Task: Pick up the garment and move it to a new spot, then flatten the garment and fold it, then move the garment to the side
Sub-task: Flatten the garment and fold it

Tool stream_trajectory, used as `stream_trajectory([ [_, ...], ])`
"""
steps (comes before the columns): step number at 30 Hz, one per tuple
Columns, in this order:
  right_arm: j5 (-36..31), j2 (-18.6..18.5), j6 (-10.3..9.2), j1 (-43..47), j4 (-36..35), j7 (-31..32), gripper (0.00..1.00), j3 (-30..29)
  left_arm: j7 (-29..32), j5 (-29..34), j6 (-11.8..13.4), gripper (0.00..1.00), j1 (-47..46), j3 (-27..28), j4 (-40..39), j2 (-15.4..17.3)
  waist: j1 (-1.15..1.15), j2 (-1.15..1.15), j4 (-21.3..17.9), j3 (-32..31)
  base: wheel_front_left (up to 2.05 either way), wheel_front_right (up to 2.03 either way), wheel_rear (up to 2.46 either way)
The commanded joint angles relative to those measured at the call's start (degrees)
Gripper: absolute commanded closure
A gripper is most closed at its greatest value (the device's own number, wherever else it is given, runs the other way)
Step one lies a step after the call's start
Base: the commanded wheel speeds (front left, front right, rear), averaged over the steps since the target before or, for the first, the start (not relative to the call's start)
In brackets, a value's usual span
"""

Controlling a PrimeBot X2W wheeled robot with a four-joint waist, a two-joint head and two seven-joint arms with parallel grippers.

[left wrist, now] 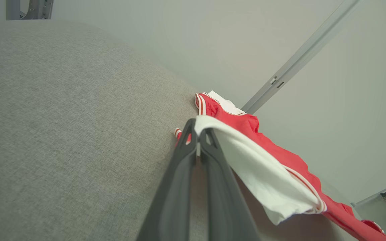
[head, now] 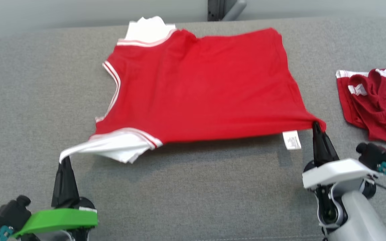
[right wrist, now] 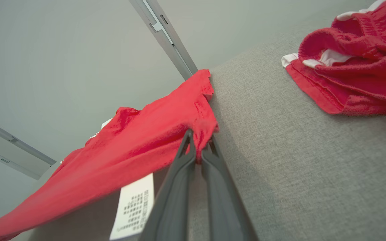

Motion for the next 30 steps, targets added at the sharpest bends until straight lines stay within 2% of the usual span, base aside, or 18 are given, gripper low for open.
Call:
stream_trajectory([
  [1, -0.45, 0.02, -0.06, 1.72, -0.62, -0.18, 1.00, -0.67, -0.04, 0.63, -0.11, 1.00, 1.31, 0.49, -0.17, 0.17, 0.00, 0.00, 1.24, -2.85, 0.00, 0.00, 0.00],
  [8, -2.21, 1.73, -0.07, 11.02, -5.10, -0.19, 1.00, -2.96, -0.04, 2.31, -0.11, 1.00, 6.65, -1.90, -0.12, 0.03, 0.00, 0.00, 0.82, -5.54, 0.00, 0.00, 0.00],
  [14, -1.20, 2.07, -0.07, 16.34, -5.77, -0.19, 1.00, -2.73, -0.04, 2.73, -0.11, 1.00, 9.78, -1.92, 0.22, 0.02, 0.00, 0.00, 0.03, -7.41, 0.00, 0.00, 0.00],
  [22, 1.27, 2.10, -0.07, 19.05, -4.13, -0.19, 1.00, -1.44, -0.04, 3.60, -0.11, 1.00, 11.47, -2.87, 1.15, 0.00, 0.00, 0.00, -0.58, -8.09, 0.00, 0.00, 0.00],
  [30, 1.58, 2.11, -0.06, 18.14, -1.76, -0.18, 1.00, -0.55, -0.04, 3.92, -0.12, 1.00, 10.90, -4.07, 2.68, 0.01, 0.00, 0.00, -0.85, -7.60, 0.00, 0.00, 0.00],
])
